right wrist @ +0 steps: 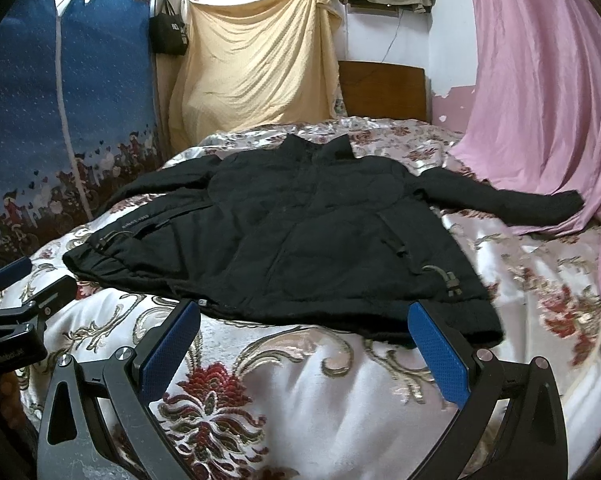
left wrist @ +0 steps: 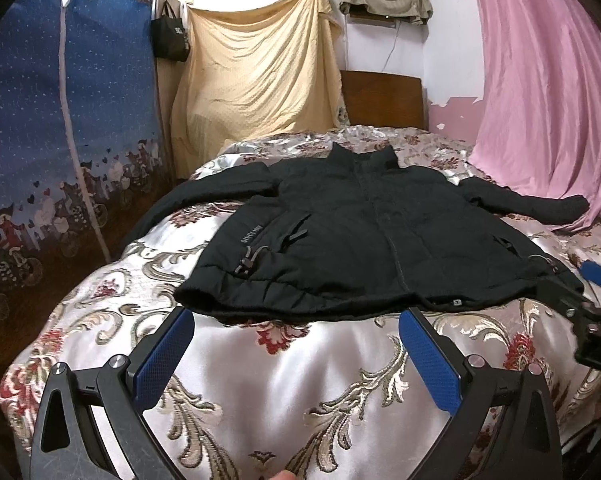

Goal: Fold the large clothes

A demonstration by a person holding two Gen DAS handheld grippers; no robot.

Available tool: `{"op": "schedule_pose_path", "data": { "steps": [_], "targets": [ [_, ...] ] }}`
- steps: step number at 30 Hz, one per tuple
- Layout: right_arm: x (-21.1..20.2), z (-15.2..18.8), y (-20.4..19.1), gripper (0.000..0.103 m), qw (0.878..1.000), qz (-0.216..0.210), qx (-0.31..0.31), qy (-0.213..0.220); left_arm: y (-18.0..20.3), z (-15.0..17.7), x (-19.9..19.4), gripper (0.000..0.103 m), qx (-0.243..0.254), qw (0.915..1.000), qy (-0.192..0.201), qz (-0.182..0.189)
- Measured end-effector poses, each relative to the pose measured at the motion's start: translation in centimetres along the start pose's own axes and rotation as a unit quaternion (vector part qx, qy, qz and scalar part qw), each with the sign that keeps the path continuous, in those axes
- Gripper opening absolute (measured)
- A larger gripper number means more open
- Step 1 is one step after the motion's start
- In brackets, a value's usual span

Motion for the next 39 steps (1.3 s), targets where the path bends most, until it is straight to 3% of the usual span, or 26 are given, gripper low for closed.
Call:
{"op": "schedule_pose_path", "data": {
  "steps": [7,12,18,24,29,34,39],
  "targets": [
    [-1.7,-1.7,1.9,0.102,1.000,0.021,-0.008,-0.006,1.4,-1.9,0.1,0.103,0.019,0.9988,-0.044,-0.005],
    [-1.0,-2.7,4.8,0.102,1.000,0.020,0.003,-0.005,4.0,-4.3,2.3,0.103,0.043,0.9967,-0.069,0.000],
    [2.3,-3.6,12.1,0.102,0.998,0.010,0.050,-0.025,8.9,-6.3,7.2,0.103,0.055,0.9921,-0.107,0.035],
    [7.5,-4.5,21.8,0.102,0.991,0.000,0.125,-0.054,16.0,-7.8,14.6,0.103,0.081,0.9788,-0.165,0.090],
    [13.0,-5.8,32.9,0.102,0.979,0.028,0.190,-0.067,23.5,-9.8,21.5,0.103,0.109,0.9681,-0.186,0.128],
    [17.0,-4.3,43.5,0.102,0.943,0.077,0.317,-0.065,30.8,-11.9,28.8,0.103,0.131,0.9654,-0.170,0.148],
    [20.0,-2.4,48.2,0.102,0.924,0.104,0.364,-0.054,35.2,-12.8,35.5,0.103,0.114,0.9679,-0.171,0.145]
  ]
}}
Point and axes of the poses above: each gripper's, at about its wrist camera, not at the fingertips, and x roughly the way its jaws point, y to its right, z to its underside, the point moved 2 cm from there along x, roughly the way its jaws point, and after that the axes turned 12 degrees about -x, right-handed, at the moved point
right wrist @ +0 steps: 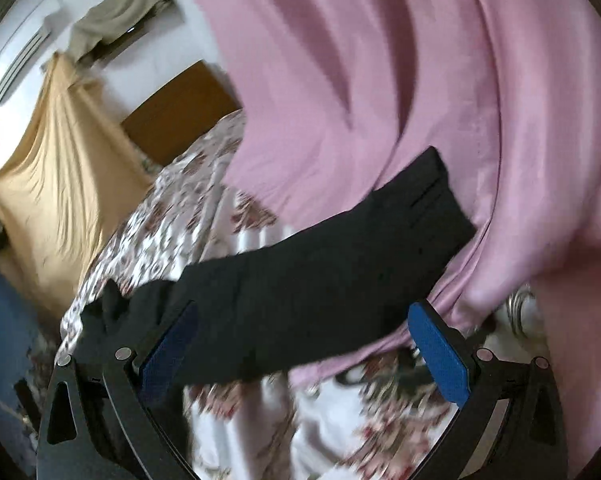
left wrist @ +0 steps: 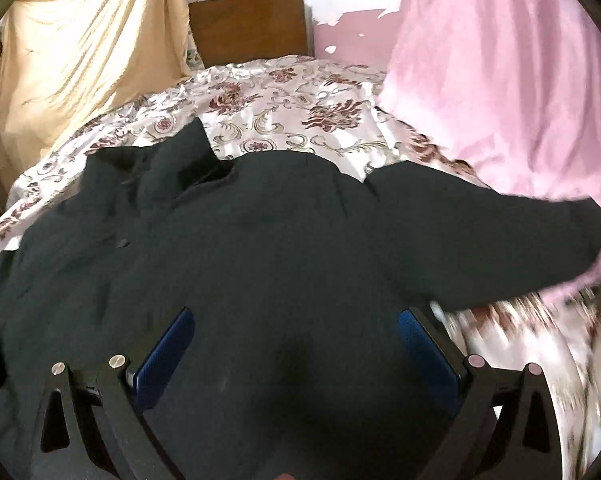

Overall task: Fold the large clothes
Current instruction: 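Grasp the jacket sleeve cuff with the right gripper and lift it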

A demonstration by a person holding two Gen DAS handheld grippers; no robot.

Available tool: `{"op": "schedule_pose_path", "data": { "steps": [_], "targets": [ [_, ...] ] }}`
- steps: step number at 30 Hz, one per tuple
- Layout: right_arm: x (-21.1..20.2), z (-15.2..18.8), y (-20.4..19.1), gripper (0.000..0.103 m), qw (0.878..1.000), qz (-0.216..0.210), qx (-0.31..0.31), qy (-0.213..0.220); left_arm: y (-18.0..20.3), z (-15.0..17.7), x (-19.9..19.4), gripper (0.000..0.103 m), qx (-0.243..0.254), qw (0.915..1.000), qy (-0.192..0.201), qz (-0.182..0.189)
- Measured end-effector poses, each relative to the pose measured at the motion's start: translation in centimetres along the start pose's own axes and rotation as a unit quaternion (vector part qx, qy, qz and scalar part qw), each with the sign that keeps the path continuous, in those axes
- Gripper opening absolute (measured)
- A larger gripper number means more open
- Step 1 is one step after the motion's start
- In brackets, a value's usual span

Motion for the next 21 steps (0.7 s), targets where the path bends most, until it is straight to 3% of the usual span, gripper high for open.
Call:
{"op": "schedule_pose_path", "data": {
  "steps": [4,6,8,13,14,17,21],
  "targets": [
    [2.7,0.6,1.9,0.101,0.998,0.024,0.053,-0.015,0.1,-1.3,5.0,0.103,-0.029,0.9992,-0.023,-0.013],
    [3.8,0.4,2.9,0.088,0.997,0.041,0.066,-0.006,0.1,-1.3,6.4,0.103,-0.034,0.9988,-0.030,-0.020],
    [4.3,0.2,3.2,0.082,0.997,0.049,0.068,0.002,0.1,-1.1,7.8,0.103,-0.037,0.9982,-0.040,-0.026],
    [7.0,-0.6,3.4,0.080,0.990,0.109,0.090,-0.011,0.0,0.1,10.5,0.103,-0.044,0.9958,-0.073,-0.033],
    [7.8,-0.8,3.4,0.075,0.988,0.119,0.099,-0.009,0.0,0.4,10.9,0.103,-0.042,0.9954,-0.077,-0.038],
    [8.7,-0.7,3.7,0.030,0.982,0.156,0.111,-0.010,0.1,0.7,11.7,0.103,-0.035,0.9951,-0.080,-0.048],
    [8.7,-0.8,3.0,0.013,0.984,0.143,0.107,0.008,-0.1,0.7,12.1,0.103,-0.040,0.9941,-0.093,-0.039]
  ]
}}
Point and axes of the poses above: each gripper's, at about its wrist camera, not at the fingertips, and x roughly the way its jaws point, y to its right, z to its underside, the point moved 2 cm from there along x, roughly the way its jaws point, and after that the axes turned 12 degrees about -x, right-handed, at the moved point
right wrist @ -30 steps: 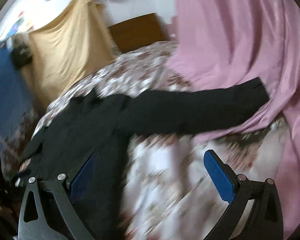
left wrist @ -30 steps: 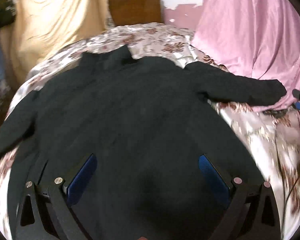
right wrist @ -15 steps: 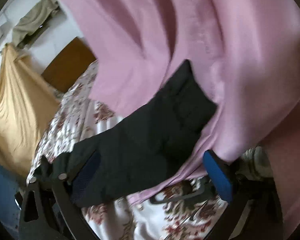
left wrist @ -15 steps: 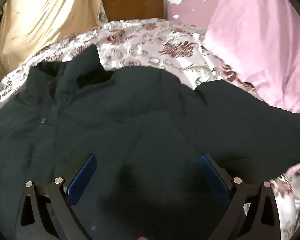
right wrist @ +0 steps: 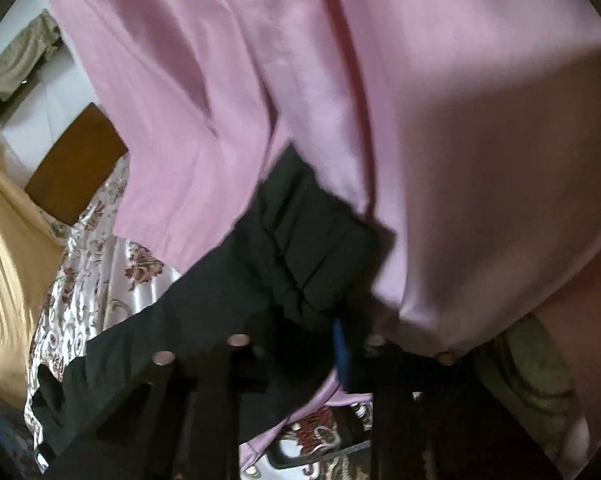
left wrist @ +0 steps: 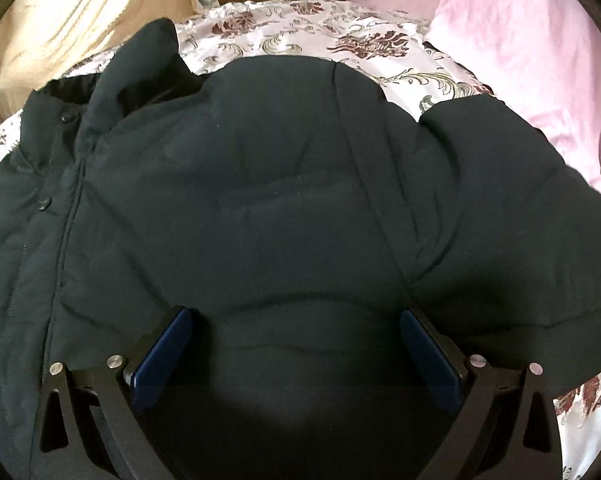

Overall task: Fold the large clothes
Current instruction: 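Grasp the jacket sleeve cuff with the right gripper and lift it, then lay the held sleeve across the jacket back and open the right gripper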

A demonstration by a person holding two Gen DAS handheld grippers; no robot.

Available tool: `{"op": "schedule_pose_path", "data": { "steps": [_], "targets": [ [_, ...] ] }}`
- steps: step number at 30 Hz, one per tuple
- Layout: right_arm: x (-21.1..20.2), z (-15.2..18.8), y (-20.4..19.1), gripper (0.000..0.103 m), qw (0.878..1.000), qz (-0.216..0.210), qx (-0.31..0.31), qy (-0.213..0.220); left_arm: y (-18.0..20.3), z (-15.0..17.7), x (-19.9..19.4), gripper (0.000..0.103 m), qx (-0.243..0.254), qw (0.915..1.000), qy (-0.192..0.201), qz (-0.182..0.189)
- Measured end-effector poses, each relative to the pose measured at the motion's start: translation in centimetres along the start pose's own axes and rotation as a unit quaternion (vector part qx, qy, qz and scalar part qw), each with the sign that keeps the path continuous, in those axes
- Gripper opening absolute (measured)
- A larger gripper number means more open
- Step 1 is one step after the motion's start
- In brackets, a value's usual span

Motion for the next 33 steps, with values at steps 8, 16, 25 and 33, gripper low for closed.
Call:
{"op": "schedule_pose_path", "data": {
  "steps": [8,16,25,33],
  "targets": [
    [-9.4,-2.0,-8.0,0.012,0.985,-0.073,-0.116,0.107,-4.5,-0.5,-4.6,0.103,0.016,0.9987,-0.005,0.047],
    [-16.4,1.5,-25.2,0.012,0.924,-0.250,-0.257,0.132,-17.2,0.6,-11.2,0.103,-0.014,0.9999,-0.006,-0.005],
    [-18.5,15.0,-45.2,0.012,0.850,-0.362,-0.378,0.062,-33.9,1.4,-18.7,0.103,-0.139,0.9880,0.038,-0.057],
    [-17.4,28.9,-53.3,0.012,0.802,-0.366,-0.472,-0.009,-42.7,2.2,-20.3,0.103,-0.193,0.9748,0.066,-0.091]
  ]
}}
Point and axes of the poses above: each gripper's, at about its wrist camera, not at the fingertips, and x roughly the way its jaws point, y to its right, z to its underside, the point moved 2 cm from there along x, roughly the way its jaws point, and after that the axes turned 12 degrees about -x, right-handed, at the moved point
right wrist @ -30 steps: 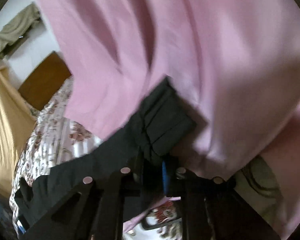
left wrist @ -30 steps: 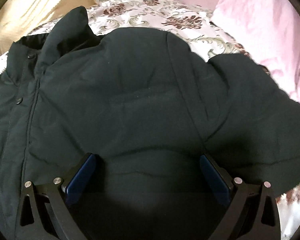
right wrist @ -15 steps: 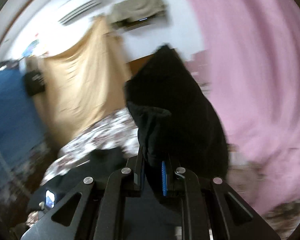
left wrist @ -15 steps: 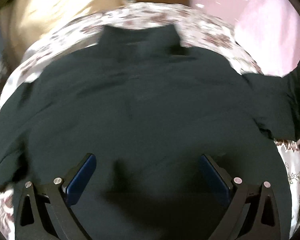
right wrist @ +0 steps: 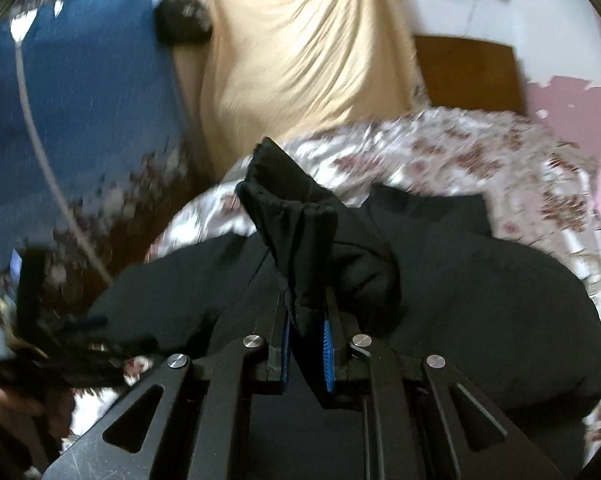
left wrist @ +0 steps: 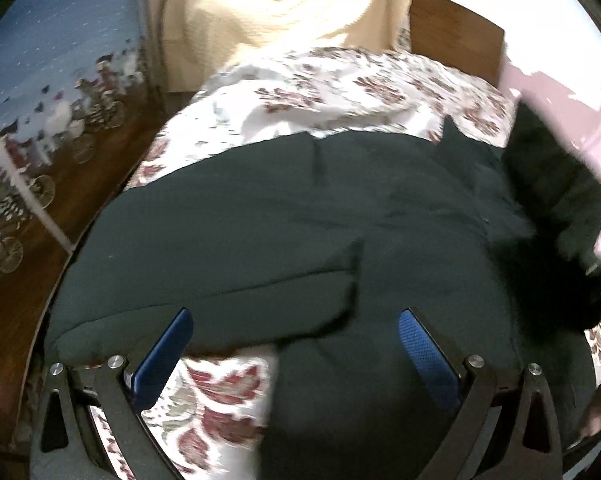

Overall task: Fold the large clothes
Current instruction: 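Lay the held sleeve across the jacket back and open the right gripper, then grasp the other jacket sleeve with the left gripper and lift it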

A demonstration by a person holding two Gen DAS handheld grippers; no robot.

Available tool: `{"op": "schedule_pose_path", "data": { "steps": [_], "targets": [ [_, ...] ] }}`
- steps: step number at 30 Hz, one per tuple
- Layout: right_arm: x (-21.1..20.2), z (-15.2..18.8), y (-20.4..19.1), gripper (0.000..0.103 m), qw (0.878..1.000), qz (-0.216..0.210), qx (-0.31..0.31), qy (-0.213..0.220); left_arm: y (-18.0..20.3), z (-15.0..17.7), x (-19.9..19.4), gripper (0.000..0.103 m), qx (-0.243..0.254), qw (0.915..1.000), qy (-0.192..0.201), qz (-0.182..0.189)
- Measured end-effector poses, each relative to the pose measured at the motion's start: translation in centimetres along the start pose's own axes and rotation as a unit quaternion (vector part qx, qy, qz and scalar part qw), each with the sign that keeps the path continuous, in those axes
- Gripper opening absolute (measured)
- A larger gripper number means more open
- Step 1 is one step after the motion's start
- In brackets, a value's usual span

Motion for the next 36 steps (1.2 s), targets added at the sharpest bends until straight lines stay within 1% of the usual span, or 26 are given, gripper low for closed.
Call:
{"op": "schedule_pose_path", "data": {
  "steps": [1,2,4,5,6,7,8,9,11,12,13,15,16,17,18,19,20,21,22,24,27,32,34,36],
  "targets": [
    [0.8,0.3,-0.4,0.012,1.000,-0.004,-0.003,-0.010,-0.1,-0.2,0.3,0.103,-0.005,1.0000,0.000,0.000],
    [2.4,1.0,-1.4,0.012,1.000,-0.012,-0.007,-0.028,-0.4,-0.4,0.6,0.103,-0.012,0.9999,0.001,0.003],
    [4.1,2.9,-1.8,0.016,0.998,-0.024,-0.016,-0.057,-0.7,-0.5,1.4,0.103,-0.025,0.9996,0.001,0.009],
    [5.2,3.3,-2.2,0.025,0.996,-0.030,-0.024,-0.077,-0.7,-0.4,1.5,0.103,-0.028,0.9995,0.003,0.012],
    [5.7,3.9,-2.5,0.042,0.994,-0.039,-0.029,-0.094,-0.5,-0.4,1.7,0.103,-0.031,0.9994,0.005,0.018],
    [5.6,4.4,-2.4,0.050,0.993,-0.043,-0.031,-0.102,0.0,-0.4,2.0,0.103,-0.032,0.9991,0.008,0.026],
    [4.8,4.9,-2.2,0.064,0.993,-0.051,-0.032,-0.101,0.8,-0.4,2.1,0.103,-0.032,0.9987,0.013,0.038],
    [4.6,4.8,-1.9,0.070,0.993,-0.053,-0.034,-0.098,1.7,-0.3,2.1,0.103,-0.029,0.9980,0.020,0.053],
    [2.2,5.6,0.3,0.072,0.994,-0.053,-0.035,-0.085,3.4,0.0,2.3,0.103,-0.020,0.9965,0.031,0.075],
    [0.9,6.0,1.9,0.073,0.995,-0.044,-0.033,-0.081,4.4,0.1,2.6,0.103,-0.012,0.9959,0.034,0.083],
    [-0.3,6.4,3.7,0.073,0.996,-0.026,-0.030,-0.080,5.6,0.3,3.1,0.103,-0.003,0.9958,0.033,0.086],
    [-1.5,7.7,8.3,0.073,0.995,0.035,-0.018,-0.092,7.2,0.7,4.3,0.103,0.015,0.9964,0.023,0.081],
    [-1.7,8.0,10.1,0.073,0.993,0.061,-0.009,-0.101,8.0,1.0,5.0,0.103,0.024,0.9970,0.017,0.072],
    [-2.1,9.1,13.2,0.073,0.988,0.104,0.014,-0.113,8.6,1.2,5.9,0.103,0.032,0.9978,0.011,0.057],
    [-2.3,9.7,15.4,0.071,0.985,0.122,0.034,-0.116,8.9,1.4,6.8,0.103,0.037,0.9984,0.004,0.042],
    [-2.6,10.7,17.9,0.068,0.980,0.144,0.064,-0.120,9.1,1.7,7.7,0.103,0.043,0.9987,-0.004,0.026],
    [-2.7,11.3,19.4,0.058,0.977,0.155,0.086,-0.122,9.3,2.1,8.5,0.103,0.050,0.9986,-0.009,0.011],
    [-2.9,12.6,21.6,0.050,0.971,0.166,0.122,-0.124,9.3,2.4,8.9,0.103,0.056,0.9984,-0.009,0.003],
    [-2.8,13.5,22.9,0.048,0.967,0.168,0.142,-0.127,9.4,2.6,9.2,0.103,0.062,0.9980,-0.008,-0.002],
    [-2.2,15.5,24.0,0.041,0.964,0.161,0.166,-0.130,9.5,2.9,9.3,0.103,0.072,0.9974,-0.003,-0.009],
    [-0.7,17.4,23.6,0.041,0.964,0.149,0.172,-0.134,9.7,3.5,9.8,0.103,0.083,0.9964,0.002,-0.020],
    [0.3,18.6,23.1,0.041,0.965,0.152,0.168,-0.134,10.0,4.3,10.4,0.103,0.090,0.9950,0.027,-0.033],
    [0.4,18.5,23.1,0.041,0.965,0.154,0.165,-0.135,9.9,4.3,10.1,0.103,0.087,0.9953,0.032,-0.028],
    [0.2,18.1,23.1,0.042,0.965,0.157,0.162,-0.132,9.4,3.9,9.4,0.103,0.074,0.9969,0.026,-0.005]
  ]
}}
Point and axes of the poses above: each gripper's, at about its wrist camera, not at the fingertips, and x roughly the way its jaws point, y to its right, z to its underside, the point moved 2 cm from there along x, roughly the way its jaws point, and after that the axes turned 12 degrees about -x, right-handed, at the moved point
